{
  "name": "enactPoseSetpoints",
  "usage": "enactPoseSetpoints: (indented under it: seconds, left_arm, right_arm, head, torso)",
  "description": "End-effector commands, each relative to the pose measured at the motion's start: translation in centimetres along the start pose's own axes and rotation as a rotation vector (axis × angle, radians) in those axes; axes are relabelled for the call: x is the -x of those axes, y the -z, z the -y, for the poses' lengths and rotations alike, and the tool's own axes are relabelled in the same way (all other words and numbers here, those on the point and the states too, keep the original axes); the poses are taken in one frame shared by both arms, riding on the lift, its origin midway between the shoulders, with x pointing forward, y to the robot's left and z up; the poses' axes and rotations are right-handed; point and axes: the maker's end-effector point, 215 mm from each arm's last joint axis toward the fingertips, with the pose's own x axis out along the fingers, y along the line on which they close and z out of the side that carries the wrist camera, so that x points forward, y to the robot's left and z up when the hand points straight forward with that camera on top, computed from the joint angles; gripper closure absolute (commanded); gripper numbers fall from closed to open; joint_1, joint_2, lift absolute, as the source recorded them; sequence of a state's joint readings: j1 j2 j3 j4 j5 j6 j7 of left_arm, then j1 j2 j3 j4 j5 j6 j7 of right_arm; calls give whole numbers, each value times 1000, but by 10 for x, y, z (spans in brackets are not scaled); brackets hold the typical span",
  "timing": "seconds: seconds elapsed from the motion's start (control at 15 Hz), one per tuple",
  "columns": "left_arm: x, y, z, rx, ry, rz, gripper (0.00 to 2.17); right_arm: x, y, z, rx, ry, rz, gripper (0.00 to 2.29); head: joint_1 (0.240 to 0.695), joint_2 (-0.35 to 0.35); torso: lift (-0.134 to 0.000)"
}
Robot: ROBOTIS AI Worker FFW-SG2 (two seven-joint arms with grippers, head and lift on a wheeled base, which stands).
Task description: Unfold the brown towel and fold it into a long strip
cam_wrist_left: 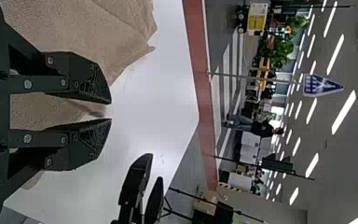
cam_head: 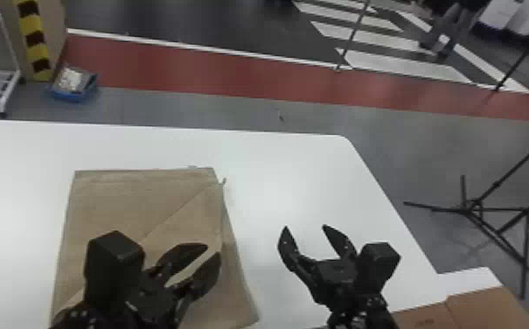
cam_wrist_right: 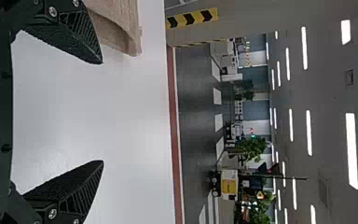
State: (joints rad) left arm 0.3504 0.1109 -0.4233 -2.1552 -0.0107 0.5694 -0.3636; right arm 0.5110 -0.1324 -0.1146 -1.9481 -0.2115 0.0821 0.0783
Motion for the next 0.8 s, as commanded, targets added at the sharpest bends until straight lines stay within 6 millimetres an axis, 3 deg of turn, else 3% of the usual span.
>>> enactPoseSetpoints:
  seconds: [0.0, 0.2, 0.47, 0.53, 0.6, 0.73]
  left_arm:
    - [0, 6, -6, 3, -17, -10, 19]
    - [8, 8, -36, 11, -77, -5, 33]
    - [25, 7, -118, 35, -229, 71, 33]
    - [34, 4, -145, 49, -281, 109, 33]
    - [46, 7, -167, 77, -324, 118, 33]
    - [75, 20, -216, 154, -428, 129, 33]
  right_arm:
    - [2, -5, -1, 9, -5, 8, 127]
    - [2, -17, -11, 70, -35, 21, 127]
    - [-1, -30, -67, 291, -202, 10, 124]
    - [0, -31, -84, 335, -268, -4, 120]
    - [3, -26, -94, 363, -322, -41, 117]
    - [14, -20, -115, 439, -426, -103, 113]
  head:
    - [695, -350]
    - [695, -350]
    - [695, -341]
    - [695, -309]
    - [695, -229]
    - [695, -147]
  torso:
    - [-96]
    - [-96]
    - [-96]
    - [-96]
    - [-96]
    - [-96]
